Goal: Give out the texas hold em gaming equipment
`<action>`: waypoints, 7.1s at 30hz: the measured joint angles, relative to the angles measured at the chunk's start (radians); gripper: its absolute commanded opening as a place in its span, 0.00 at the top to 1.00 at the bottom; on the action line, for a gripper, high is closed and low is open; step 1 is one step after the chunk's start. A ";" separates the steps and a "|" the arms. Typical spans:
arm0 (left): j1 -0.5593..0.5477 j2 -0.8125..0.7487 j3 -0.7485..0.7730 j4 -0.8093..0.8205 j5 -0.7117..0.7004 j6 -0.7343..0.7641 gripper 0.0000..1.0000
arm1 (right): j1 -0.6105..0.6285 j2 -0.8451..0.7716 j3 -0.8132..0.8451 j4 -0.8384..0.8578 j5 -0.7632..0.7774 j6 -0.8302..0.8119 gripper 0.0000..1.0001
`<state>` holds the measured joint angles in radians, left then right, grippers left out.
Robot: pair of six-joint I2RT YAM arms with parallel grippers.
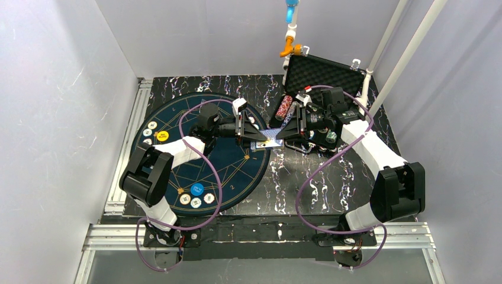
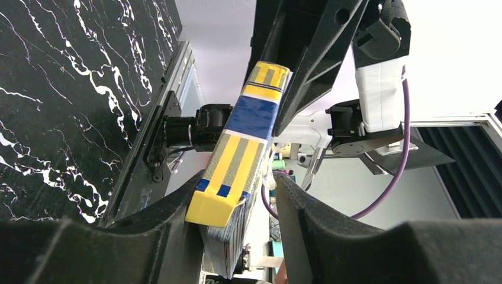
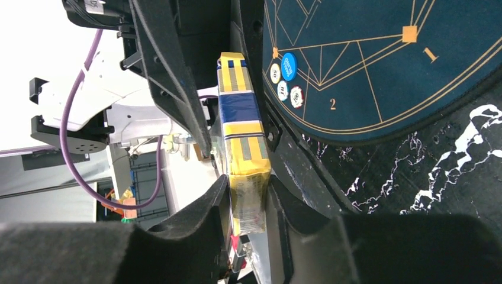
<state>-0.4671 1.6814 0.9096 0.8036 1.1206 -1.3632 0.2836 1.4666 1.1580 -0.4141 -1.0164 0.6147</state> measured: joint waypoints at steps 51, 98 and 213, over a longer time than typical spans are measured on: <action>-0.054 0.005 0.130 -0.386 0.128 0.190 1.00 | 0.552 0.020 0.377 -0.526 0.753 -1.180 0.02; -0.072 0.005 0.300 -0.749 0.078 0.461 0.77 | 0.478 0.066 0.327 -0.486 0.676 -1.067 0.88; 0.043 -0.151 0.317 -1.161 -0.019 0.799 0.58 | 0.478 -0.062 0.222 -0.434 0.618 -1.011 0.99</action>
<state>-0.4240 1.5299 1.2266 -0.3576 1.1011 -0.5644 0.7612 1.4048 1.3804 -0.8482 -0.3988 -0.3962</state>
